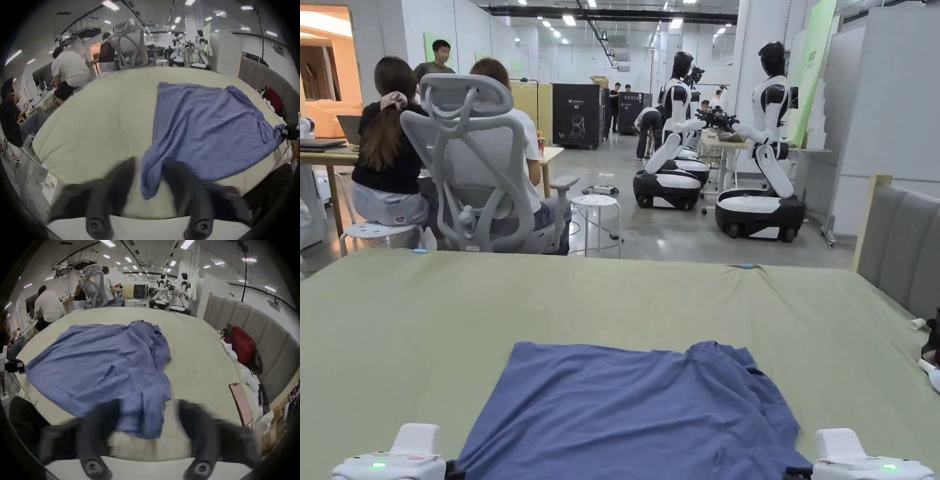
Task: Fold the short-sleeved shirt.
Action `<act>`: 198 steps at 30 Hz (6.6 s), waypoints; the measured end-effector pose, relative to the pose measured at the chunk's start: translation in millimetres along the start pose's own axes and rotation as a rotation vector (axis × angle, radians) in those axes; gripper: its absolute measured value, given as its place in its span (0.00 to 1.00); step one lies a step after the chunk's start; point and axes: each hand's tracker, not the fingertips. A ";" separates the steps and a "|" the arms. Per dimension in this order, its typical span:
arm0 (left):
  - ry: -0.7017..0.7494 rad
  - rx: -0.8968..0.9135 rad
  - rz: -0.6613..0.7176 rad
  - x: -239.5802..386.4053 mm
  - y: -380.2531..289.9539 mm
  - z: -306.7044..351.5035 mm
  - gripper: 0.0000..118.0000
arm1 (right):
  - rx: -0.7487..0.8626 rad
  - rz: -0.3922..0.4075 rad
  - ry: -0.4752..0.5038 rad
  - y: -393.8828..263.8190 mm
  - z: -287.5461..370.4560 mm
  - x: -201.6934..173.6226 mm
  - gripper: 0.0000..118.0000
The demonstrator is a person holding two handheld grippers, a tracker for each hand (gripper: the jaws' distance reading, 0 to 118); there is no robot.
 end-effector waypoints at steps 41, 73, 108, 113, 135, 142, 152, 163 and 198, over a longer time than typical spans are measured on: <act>-0.140 -0.288 0.115 -23.2 -9.6 -54.6 0.34 | 0.326 0.043 0.099 50.3 61.1 -76.8 0.00; -0.076 -0.109 0.021 12.4 60.3 3.7 0.02 | 0.008 -0.118 0.020 21.4 13.9 43.4 0.03; -0.073 0.534 0.002 91.8 111.0 7.1 0.72 | 0.508 -0.102 0.048 92.4 10.5 -41.7 0.88; -0.079 0.528 -0.184 123.7 104.1 21.0 0.00 | 0.526 -0.020 0.037 81.2 17.0 -75.3 0.04; -0.113 -0.161 0.160 19.2 80.3 -147.4 0.77 | 0.371 -0.009 0.055 75.6 -11.7 -59.0 0.00; -0.068 -0.257 0.176 26.2 73.7 -188.6 0.72 | 0.298 -0.044 0.006 67.1 -22.5 -27.6 0.00; -0.067 -0.131 0.023 54.0 108.3 -128.4 0.04 | 0.090 -0.154 -0.056 66.1 -63.5 29.4 0.00; -0.084 -0.109 0.036 49.4 112.0 -104.3 0.03 | -0.114 -0.181 0.002 42.7 -127.3 35.3 0.90; -0.147 -0.105 0.152 -13.0 31.1 -12.5 0.56 | -0.126 -0.045 0.106 0.4 -3.1 14.5 0.75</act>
